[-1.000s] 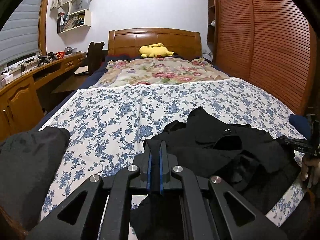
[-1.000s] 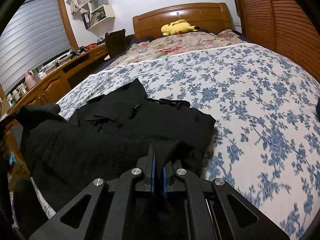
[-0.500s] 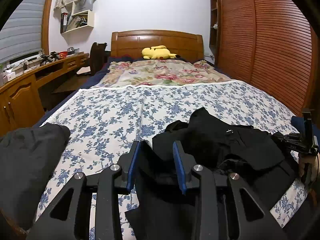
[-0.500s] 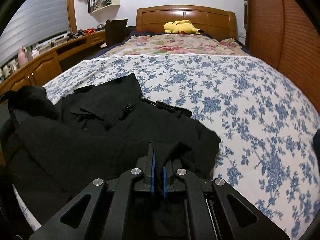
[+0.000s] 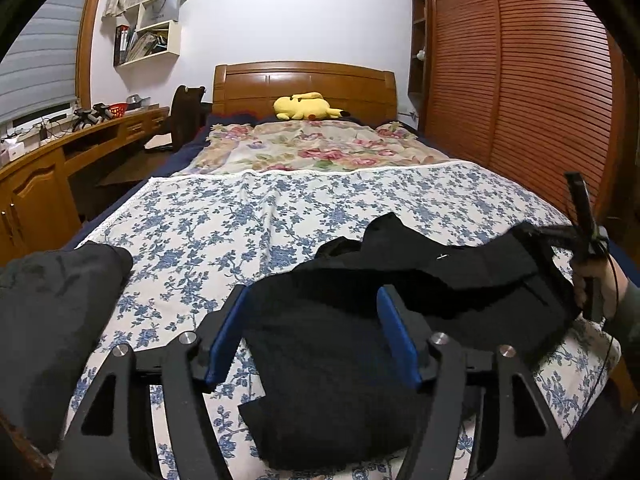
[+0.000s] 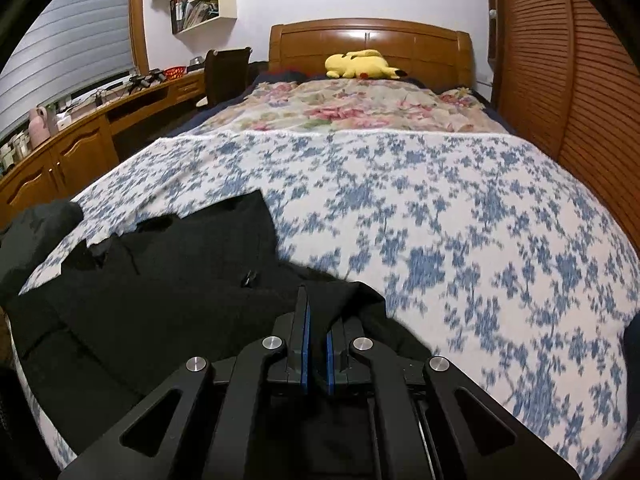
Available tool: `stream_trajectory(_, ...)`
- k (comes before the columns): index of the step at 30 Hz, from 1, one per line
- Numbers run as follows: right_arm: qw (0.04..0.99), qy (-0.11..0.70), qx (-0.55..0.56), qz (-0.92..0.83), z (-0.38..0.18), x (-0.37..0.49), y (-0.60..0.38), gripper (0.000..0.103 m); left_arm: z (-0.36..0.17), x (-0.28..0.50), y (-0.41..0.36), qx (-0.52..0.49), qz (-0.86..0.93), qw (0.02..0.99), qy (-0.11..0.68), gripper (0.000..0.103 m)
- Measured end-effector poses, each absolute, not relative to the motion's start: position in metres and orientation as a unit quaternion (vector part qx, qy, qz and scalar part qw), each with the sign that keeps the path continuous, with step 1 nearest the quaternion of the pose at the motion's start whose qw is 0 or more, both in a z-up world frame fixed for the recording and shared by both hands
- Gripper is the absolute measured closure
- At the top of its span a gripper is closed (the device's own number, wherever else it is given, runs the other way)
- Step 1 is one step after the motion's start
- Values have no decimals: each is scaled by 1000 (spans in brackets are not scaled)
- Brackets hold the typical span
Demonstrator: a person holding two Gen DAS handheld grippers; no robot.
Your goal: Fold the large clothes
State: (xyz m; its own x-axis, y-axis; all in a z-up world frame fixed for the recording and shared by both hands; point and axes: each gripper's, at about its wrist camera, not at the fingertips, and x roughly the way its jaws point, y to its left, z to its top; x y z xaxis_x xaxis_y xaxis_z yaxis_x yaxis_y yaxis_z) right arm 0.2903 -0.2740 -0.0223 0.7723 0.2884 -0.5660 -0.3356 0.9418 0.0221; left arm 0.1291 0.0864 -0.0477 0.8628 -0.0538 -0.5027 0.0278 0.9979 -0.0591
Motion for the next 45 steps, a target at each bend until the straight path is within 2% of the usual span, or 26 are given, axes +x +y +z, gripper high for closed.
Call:
stream_trajectory(12, 951, 288, -25, 107, -12, 363, -264, 99, -58, 140, 73, -19, -33, 958, 283, 34)
stream_trajectory(17, 936, 345, -2, 68, -25, 402, -260, 98, -62, 144, 66, -16, -37, 956, 291, 34)
stream_trajectory(19, 924, 375, -2, 73, -33, 414, -256, 93, -63, 146, 63, -15, -39, 955, 295, 34)
stream_trajectory(21, 916, 391, -5, 85, -37, 418, -254, 79, -64, 147, 61, -14, -42, 954, 297, 34)
stream_trajectory(22, 917, 388, -9, 89, -35, 417, -254, 77, -65, 148, 59, -13, -44, 954, 298, 34)
stream_trajectory(26, 921, 371, 0, 116, -25, 407, -258, 50, -64, 150, 53, -12, -49, 953, 299, 34)
stream_trajectory(30, 931, 346, 0, 117, -12, 393, -270, 31, -66, 151, 48, -12, -53, 952, 302, 34)
stream_trajectory(35, 934, 336, -17, 119, -7, 373, -276, 30, -69, 153, 44, -9, -56, 950, 306, 34)
stream_trajectory(41, 920, 355, -79, 143, -28, 360, -260, 30, -70, 154, 39, -7, -59, 949, 309, 34)
stream_trajectory(45, 912, 382, -84, 123, -39, 374, -261, 30, -71, 155, 35, -4, -61, 948, 312, 34)
